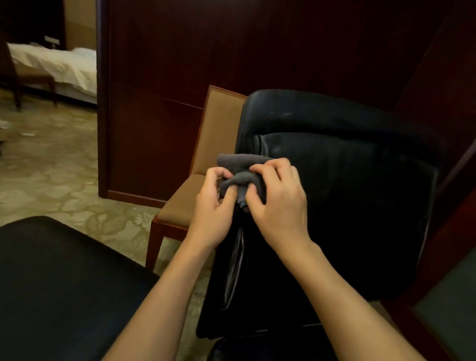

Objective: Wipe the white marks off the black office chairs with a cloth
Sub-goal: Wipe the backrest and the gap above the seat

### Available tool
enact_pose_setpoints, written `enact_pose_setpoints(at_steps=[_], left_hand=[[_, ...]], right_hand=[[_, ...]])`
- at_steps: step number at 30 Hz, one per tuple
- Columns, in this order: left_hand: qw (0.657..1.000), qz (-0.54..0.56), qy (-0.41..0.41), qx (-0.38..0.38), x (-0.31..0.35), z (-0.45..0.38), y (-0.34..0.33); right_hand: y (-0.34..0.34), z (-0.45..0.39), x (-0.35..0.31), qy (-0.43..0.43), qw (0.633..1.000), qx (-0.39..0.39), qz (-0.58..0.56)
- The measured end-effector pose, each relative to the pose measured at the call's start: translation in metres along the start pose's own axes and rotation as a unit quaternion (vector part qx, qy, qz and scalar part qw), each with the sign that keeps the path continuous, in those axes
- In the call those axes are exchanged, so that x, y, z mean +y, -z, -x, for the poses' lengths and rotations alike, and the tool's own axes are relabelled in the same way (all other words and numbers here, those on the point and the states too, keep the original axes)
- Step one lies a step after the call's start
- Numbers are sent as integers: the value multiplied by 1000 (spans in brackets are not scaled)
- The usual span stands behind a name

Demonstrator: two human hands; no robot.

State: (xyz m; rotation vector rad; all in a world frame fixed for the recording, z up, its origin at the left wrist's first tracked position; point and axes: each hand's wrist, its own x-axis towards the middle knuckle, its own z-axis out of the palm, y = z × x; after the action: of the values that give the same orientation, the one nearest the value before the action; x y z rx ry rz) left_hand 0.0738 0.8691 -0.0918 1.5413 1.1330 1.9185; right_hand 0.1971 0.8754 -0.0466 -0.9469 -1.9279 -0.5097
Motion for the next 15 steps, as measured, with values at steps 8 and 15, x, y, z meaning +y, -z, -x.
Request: enact_pose_setpoints(at_steps=[8,15], left_hand=[[979,-171,-102,41,34,26,31],[944,-273,-111,149,116,-17,18]], right_hand=[[21,-1,-23,71,995,49,-58],[40,-77,-15,83,980,113,-142]])
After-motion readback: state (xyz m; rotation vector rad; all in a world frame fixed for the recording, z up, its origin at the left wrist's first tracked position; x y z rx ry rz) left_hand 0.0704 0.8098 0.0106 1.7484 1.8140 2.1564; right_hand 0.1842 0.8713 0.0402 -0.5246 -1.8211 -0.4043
